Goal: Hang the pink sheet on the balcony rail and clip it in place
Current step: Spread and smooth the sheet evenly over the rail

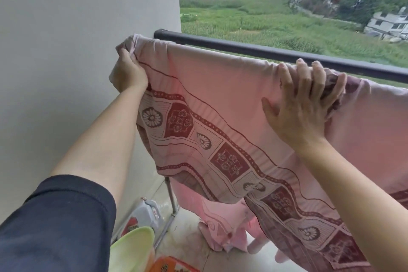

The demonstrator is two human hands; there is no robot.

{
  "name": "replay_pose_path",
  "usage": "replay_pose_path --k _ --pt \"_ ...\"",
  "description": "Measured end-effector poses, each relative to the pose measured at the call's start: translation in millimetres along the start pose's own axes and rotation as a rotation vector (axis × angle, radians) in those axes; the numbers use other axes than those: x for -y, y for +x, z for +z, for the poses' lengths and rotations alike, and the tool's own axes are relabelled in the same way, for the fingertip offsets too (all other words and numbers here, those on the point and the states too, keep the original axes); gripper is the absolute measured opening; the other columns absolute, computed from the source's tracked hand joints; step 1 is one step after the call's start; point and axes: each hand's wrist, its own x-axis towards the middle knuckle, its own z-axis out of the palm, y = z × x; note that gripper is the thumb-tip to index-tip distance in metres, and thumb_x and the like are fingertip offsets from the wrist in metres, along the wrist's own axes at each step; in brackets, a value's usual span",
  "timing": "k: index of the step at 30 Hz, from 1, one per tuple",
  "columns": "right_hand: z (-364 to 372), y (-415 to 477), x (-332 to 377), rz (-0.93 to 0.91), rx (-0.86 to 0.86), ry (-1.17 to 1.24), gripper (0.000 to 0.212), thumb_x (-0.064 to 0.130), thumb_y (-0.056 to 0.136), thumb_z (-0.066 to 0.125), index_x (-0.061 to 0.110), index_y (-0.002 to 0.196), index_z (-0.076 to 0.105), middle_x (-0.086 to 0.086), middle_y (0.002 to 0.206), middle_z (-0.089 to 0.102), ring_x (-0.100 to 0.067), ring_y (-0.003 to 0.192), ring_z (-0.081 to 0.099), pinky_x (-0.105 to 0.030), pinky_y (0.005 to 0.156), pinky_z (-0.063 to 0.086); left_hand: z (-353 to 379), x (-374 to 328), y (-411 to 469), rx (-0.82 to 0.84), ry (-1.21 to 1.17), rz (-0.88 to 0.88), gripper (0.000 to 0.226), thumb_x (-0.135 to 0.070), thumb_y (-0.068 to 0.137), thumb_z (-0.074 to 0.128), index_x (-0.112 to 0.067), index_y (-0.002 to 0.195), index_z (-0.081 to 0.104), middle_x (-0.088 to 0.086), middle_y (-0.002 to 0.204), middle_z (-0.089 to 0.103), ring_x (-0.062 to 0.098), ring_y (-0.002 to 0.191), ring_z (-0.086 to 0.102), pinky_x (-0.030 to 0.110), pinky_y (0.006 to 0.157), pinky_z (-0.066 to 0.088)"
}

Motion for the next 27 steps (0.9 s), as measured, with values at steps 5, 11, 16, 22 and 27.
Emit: replay_pose_path --k 5,11,16,22,27 --pt "0 0 6 0.021 -0.011 0.007 0.076 0.047 0.087 0.056 0.022 0.153 0.026 -0.015 0.158 0.026 -0.038 0.148 0.017 -0.062 0.113 -0.012 3 103 -70 0.158 0.174 -0.091 0.017 -0.02 0.1 0.03 -0.01 0.109 0.041 0.03 0.107 0.063 0.049 0.097 0.06 0.047 0.075 0.041" --pt "-1 0 5 0.009 0.014 0.016 0.072 0.042 0.09 0.053 0.021 0.153 0.026 -0.016 0.16 0.023 -0.042 0.148 0.016 -0.064 0.114 -0.01 13 151 -134 0.596 0.409 -0.228 0.035 -0.02 0.092 0.042 -0.016 0.125 0.054 0.02 0.129 0.058 0.041 0.116 0.056 0.045 0.091 0.045" --pt "-11 -3 -3 -0.055 0.049 0.054 0.075 0.044 0.088 0.058 0.022 0.154 0.028 -0.013 0.161 0.022 -0.037 0.148 0.017 -0.066 0.118 -0.001 9 106 -143 0.575 0.384 -0.328 0.061 -0.022 0.082 0.064 -0.011 0.138 0.041 0.016 0.147 0.03 0.036 0.133 0.035 0.048 0.104 0.038" --pt "-40 -24 -50 -0.022 0.012 0.094 0.067 0.053 0.094 0.05 0.019 0.15 0.04 -0.016 0.158 0.03 -0.033 0.149 0.021 -0.054 0.122 0.006 1 -57 -154 0.144 -0.229 0.422 0.053 -0.032 0.097 0.045 -0.013 0.146 0.035 0.017 0.154 0.024 0.035 0.139 0.029 0.05 0.113 0.028" --pt "-65 -57 -135 0.272 0.052 0.055 0.061 0.053 0.101 0.035 0.017 0.15 0.035 -0.016 0.16 0.023 -0.031 0.151 0.012 -0.05 0.12 -0.006 -8 -194 -202 0.056 -0.393 0.942 0.055 -0.05 0.1 0.037 -0.012 0.136 0.051 0.013 0.142 0.047 0.027 0.132 0.041 0.048 0.111 0.028"
